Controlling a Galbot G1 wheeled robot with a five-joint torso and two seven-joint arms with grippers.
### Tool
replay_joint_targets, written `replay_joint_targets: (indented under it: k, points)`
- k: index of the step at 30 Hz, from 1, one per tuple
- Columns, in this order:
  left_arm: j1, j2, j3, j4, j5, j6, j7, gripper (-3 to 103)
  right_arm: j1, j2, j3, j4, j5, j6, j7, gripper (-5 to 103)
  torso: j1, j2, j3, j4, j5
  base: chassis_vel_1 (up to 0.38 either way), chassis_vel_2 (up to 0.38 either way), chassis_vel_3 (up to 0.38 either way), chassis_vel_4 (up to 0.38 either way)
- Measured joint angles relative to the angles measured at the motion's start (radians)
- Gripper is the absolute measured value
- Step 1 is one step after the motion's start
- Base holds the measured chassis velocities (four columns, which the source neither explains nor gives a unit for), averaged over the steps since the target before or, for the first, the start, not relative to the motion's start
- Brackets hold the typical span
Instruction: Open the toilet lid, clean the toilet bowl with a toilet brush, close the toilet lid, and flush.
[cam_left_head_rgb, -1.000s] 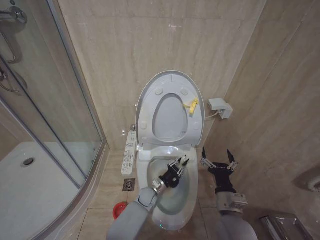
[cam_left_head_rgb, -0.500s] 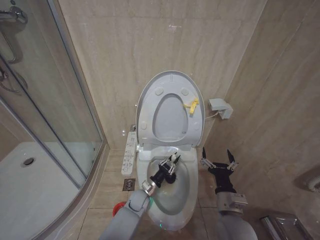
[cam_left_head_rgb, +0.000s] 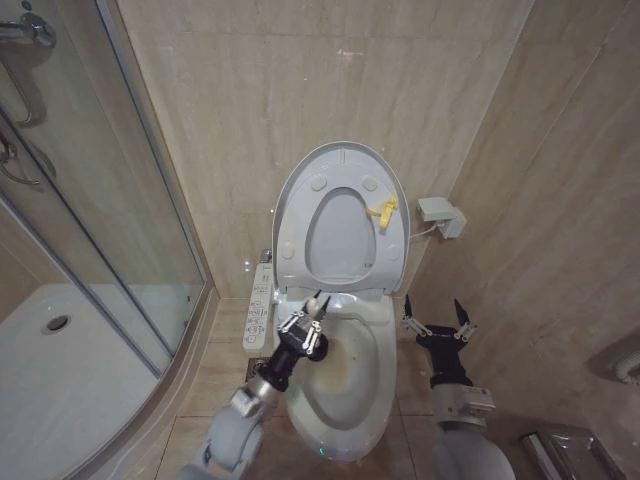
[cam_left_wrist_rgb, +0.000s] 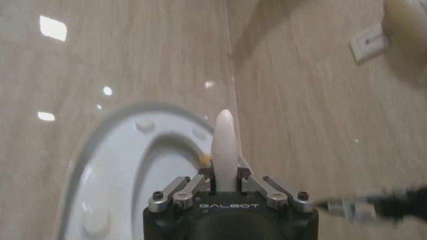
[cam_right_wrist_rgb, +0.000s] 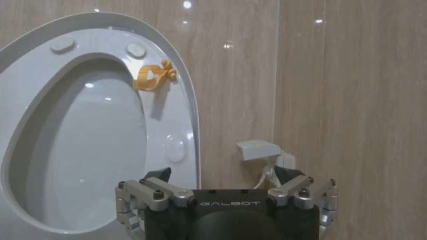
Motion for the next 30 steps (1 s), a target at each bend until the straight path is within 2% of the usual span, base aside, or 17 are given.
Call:
replay_joint_targets:
  k: [3,7,9,12,15,18,23,27,28,30]
  points:
    - [0.051,0.013,-0.049,-0.068,0.0,0.007,-0.014,20,0.0,0.0,0.0,0.0,0.0,0.0,0.0,100,0.0,0.0,0.0,0.0001,0.0,0.0,0.0,0.0,0.0]
    - [0.161,0.032,-0.165,-0.19,-0.001,0.02,-0.032,20,0.0,0.0,0.0,0.0,0.0,0.0,0.0,100,0.0,0.0,0.0,0.0001,0.0,0.0,0.0,0.0,0.0]
    - [0.185,0.035,-0.186,-0.208,0.0,0.02,-0.033,20,0.0,0.0,0.0,0.0,0.0,0.0,0.0,100,0.0,0.0,0.0,0.0003,0.0001,0.0,0.0,0.0,0.0]
    - [0.302,0.029,-0.269,-0.264,-0.006,-0.004,-0.039,20,0.0,0.0,0.0,0.0,0.0,0.0,0.0,100,0.0,0.0,0.0,0.0002,0.0001,0.0,0.0,0.0,0.0]
    - [0.369,0.012,-0.308,-0.275,-0.008,-0.029,-0.046,20,0.0,0.0,0.0,0.0,0.0,0.0,0.0,100,0.0,0.0,0.0,0.0003,0.0001,0.0,0.0,0.0,0.0]
    - [0.441,-0.026,-0.359,-0.264,-0.006,-0.08,-0.067,20,0.0,0.0,0.0,0.0,0.0,0.0,0.0,100,0.0,0.0,0.0,0.0004,0.0002,0.0,0.0,0.0,0.0]
    - [0.488,-0.043,-0.375,-0.225,0.01,-0.136,-0.103,20,0.0,0.0,0.0,0.0,0.0,0.0,0.0,100,0.0,0.0,0.0,0.0004,0.0002,0.0,0.0,0.0,0.0]
    - [0.475,-0.053,-0.376,-0.118,-0.016,-0.212,-0.114,20,0.0,0.0,0.0,0.0,0.0,0.0,0.0,100,0.0,0.0,0.0,0.0003,0.0002,0.0,0.0,0.0,0.0]
    - [0.475,-0.053,-0.376,-0.118,-0.016,-0.212,-0.114,20,0.0,0.0,0.0,0.0,0.0,0.0,0.0,100,0.0,0.0,0.0,0.0003,0.0002,0.0,0.0,0.0,0.0]
    - [0.447,-0.055,-0.361,-0.043,-0.05,-0.24,-0.114,20,0.0,0.0,0.0,0.0,0.0,0.0,0.0,100,0.0,0.0,0.0,0.0003,0.0002,0.0,0.0,0.0,0.0]
